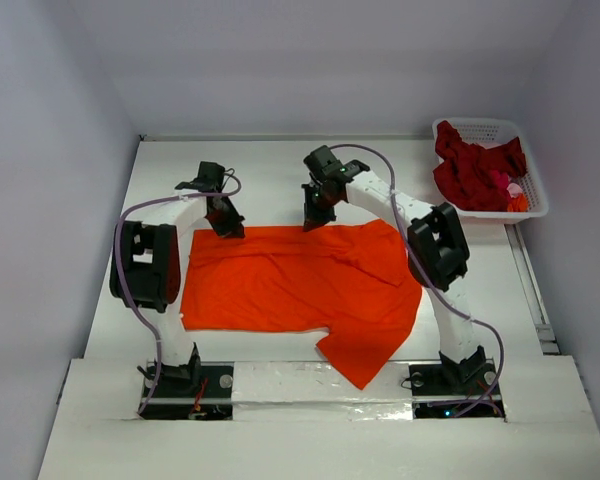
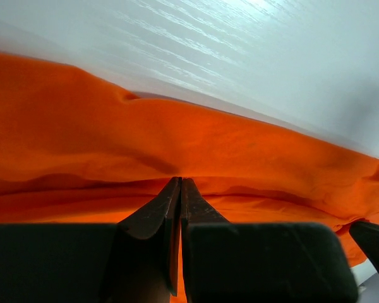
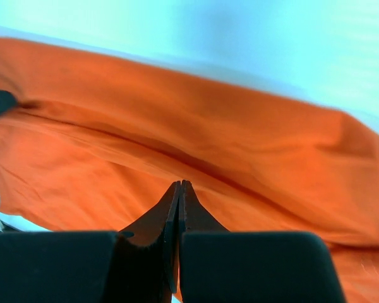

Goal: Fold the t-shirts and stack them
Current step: Fold the tshirt

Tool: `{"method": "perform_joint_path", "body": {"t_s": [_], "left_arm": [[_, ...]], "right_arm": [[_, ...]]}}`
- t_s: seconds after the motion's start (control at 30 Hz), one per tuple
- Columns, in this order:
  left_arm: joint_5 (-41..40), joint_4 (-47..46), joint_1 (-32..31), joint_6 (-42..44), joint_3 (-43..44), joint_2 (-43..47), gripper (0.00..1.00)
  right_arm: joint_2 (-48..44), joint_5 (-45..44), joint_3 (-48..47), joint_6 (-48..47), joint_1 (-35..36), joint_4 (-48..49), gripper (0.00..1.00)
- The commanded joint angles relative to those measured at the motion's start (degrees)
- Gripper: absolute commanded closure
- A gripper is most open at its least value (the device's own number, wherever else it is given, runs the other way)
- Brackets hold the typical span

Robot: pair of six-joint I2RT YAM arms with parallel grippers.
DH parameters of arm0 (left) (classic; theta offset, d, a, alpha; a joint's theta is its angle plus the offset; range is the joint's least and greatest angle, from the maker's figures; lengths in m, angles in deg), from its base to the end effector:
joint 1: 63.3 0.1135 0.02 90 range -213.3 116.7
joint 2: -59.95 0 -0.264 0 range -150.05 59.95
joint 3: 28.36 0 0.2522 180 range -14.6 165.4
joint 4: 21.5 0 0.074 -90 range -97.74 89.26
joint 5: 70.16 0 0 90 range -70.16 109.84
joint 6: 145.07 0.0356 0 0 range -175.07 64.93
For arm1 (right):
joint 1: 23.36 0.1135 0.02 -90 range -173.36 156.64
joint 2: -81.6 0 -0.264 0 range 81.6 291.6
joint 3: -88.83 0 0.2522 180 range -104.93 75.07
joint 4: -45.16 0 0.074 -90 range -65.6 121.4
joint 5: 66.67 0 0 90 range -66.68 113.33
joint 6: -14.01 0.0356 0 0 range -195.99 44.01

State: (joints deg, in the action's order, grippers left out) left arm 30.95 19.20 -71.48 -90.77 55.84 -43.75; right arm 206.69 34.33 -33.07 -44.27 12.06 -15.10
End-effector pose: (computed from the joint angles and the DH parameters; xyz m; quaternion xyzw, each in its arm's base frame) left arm 0.3696 -0.0601 0.1913 -0.2046 0.9402 -0.1824 0.2024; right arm 0.3809 0.2792 0.2180 -0.0533 0.9676 0.2041 0.1389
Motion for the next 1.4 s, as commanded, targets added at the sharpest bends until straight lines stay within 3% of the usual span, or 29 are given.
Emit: {"method": "perform_joint_path", "body": {"t_s": [0.0, 0.7, 1.37], "left_arm": [[-0.13, -1.01, -0.43, -0.77, 0.76, -0.18, 1.00], [0.66, -2.86, -2.63, -2.00, 1.90, -4.93, 1.00], [-0.48, -1.27, -3.15, -1.21, 1.81, -4.14, 1.00]], "right_arm": [[1.72, 0.95, -4.36, -0.70, 1.23, -1.49, 1.00], [5.15, 1.56, -2.34, 0.53, 3.96, 1.50, 1.00], [9.46, 1.48, -12.98, 0.09, 3.96, -1.93, 1.00]]}}
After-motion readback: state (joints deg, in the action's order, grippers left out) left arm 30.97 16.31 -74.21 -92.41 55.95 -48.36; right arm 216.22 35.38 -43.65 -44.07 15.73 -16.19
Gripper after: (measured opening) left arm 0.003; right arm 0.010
